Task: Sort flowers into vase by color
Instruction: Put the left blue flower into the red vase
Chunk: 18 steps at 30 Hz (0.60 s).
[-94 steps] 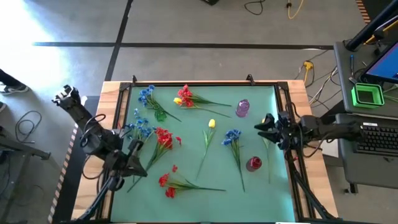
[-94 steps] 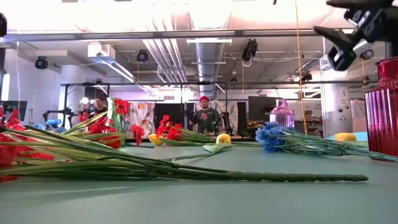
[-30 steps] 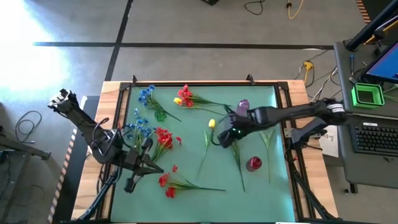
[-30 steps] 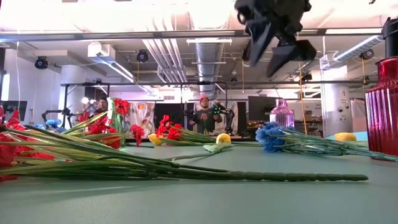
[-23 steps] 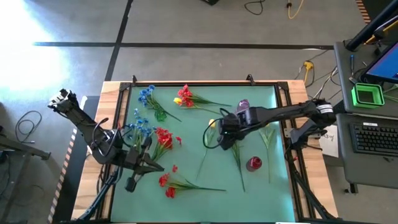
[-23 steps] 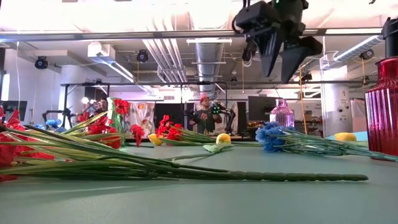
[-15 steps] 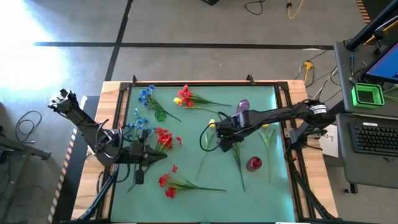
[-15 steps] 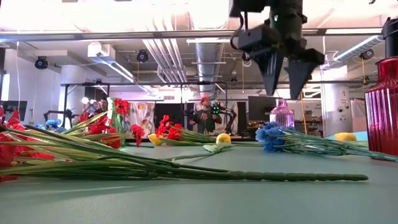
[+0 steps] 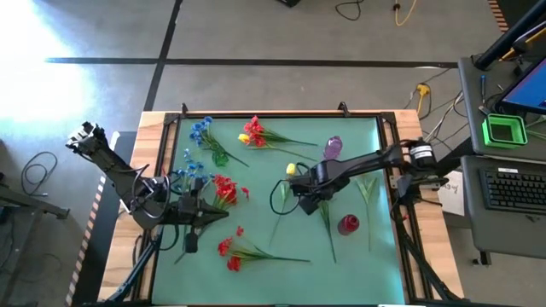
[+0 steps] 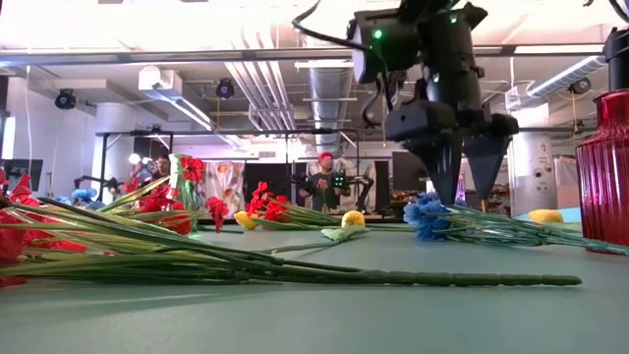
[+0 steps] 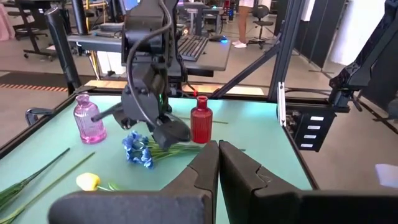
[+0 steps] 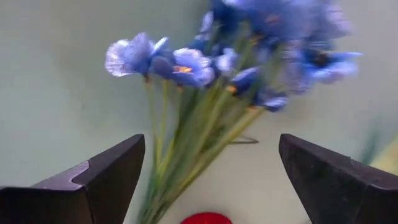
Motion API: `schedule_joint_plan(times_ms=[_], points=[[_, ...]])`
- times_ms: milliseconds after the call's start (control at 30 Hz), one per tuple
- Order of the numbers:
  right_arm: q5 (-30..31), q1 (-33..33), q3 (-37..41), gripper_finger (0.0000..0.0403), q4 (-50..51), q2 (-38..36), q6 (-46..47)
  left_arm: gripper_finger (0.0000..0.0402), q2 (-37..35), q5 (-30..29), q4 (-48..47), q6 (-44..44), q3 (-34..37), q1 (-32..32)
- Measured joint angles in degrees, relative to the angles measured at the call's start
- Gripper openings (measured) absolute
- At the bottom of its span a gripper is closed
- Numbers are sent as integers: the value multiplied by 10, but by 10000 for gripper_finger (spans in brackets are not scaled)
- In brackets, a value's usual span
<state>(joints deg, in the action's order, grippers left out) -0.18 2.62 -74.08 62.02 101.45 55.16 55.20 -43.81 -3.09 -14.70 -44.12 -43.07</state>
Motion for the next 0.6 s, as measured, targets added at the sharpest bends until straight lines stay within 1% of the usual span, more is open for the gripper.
schedule_joint_plan(times_ms=[133,267,433,500,600], points=[[-16,1,0,364,-15,24,-4,0,0,0,-1,-6,0,0],[-16,1,0,364,-15,52,-4,0,0,3,-9,-23,0,0],[-15,1,-1,363,-27,69,-12,0,0,4,-22,-47,0,0],[-15,1,-3,356,-31,71,-12,0,1,4,-25,-53,0,0],[-15,1,-4,330,-42,70,-7,0,8,4,-26,-54,0,0]])
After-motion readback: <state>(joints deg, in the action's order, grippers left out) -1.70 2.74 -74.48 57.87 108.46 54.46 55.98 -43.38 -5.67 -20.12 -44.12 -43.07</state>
